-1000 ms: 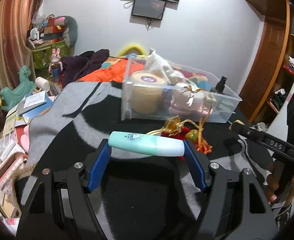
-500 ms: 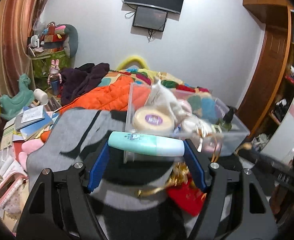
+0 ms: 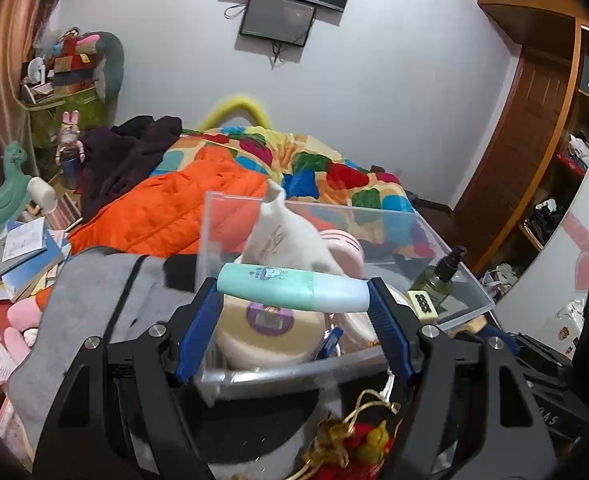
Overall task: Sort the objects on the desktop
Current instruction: 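Carry the teal tube with the left tool while the right tool carries the wooden block to the box, then lower the teal tube and wooden block into the clear box and open both tools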
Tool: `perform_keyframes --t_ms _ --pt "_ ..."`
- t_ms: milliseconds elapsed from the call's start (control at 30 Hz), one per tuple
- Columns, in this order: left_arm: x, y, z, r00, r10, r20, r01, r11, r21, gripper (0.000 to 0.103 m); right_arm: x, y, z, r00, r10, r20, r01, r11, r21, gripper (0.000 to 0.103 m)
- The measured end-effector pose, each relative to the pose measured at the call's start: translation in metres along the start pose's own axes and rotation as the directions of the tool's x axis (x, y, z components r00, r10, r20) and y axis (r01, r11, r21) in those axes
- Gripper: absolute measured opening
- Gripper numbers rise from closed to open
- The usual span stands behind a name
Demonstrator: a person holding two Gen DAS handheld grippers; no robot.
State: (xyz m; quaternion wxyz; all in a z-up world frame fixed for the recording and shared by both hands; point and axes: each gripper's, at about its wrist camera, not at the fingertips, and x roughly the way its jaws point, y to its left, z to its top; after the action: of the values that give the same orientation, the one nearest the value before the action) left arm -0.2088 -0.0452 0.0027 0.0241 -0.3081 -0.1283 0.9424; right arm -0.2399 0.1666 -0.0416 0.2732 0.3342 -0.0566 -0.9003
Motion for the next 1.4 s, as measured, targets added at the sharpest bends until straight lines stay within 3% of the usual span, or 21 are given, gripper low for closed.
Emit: perform_keyframes --t_ms 300,600,700,800,867,1000,1100,1267,1400 --pt "0.015 -0.006 -0.003 0.999 -0.034 -0.024 0.034 0.999 0.011 0.072 -0.015 0.004 -0.009 0.999 0.049 0.021 -0.048 0.999 -0.017 0.038" --pt "0.026 -0.017 -0.002 0.998 -0.035 -0.050 0.037 0.998 0.054 0.073 0.008 0.010 0.012 0.995 -0.081 0.064 0.085 0.994 -0.068 0.039" --pt "0.023 -0.022 -0.008 0.998 -0.058 -0.038 0.061 0.994 0.086 0.089 0.008 0.015 0.009 0.992 -0.108 0.072 0.114 0.989 -0.091 0.039" --pt "0.019 -0.023 -0.012 0.997 -0.069 -0.027 0.072 0.992 0.099 0.092 0.002 0.013 0.008 0.990 -0.112 0.081 0.119 0.989 -0.086 0.048" --pt "0.016 -0.024 -0.014 0.998 -0.067 -0.019 0.069 0.992 0.105 0.092 -0.007 0.008 0.007 0.990 -0.099 0.099 0.105 0.993 -0.052 0.059" --pt "0.012 -0.025 -0.017 0.997 -0.071 -0.016 0.072 0.992 0.106 0.092 -0.022 0.001 0.006 0.991 -0.077 0.109 0.081 0.996 -0.029 0.060" --pt "0.005 -0.029 -0.022 0.993 -0.115 -0.040 0.119 0.986 0.119 0.094 -0.030 -0.002 0.002 0.989 -0.093 0.118 0.096 0.995 -0.024 0.060" --pt "-0.019 -0.040 -0.030 0.999 -0.034 -0.039 0.041 0.981 0.190 0.094 -0.041 -0.011 -0.008 0.992 -0.074 0.098 0.073 0.997 0.013 0.060" --pt "-0.039 -0.038 -0.039 0.998 -0.043 -0.045 0.051 0.980 0.194 0.097 -0.046 -0.011 -0.019 0.996 -0.056 0.074 0.054 0.998 0.033 0.061"
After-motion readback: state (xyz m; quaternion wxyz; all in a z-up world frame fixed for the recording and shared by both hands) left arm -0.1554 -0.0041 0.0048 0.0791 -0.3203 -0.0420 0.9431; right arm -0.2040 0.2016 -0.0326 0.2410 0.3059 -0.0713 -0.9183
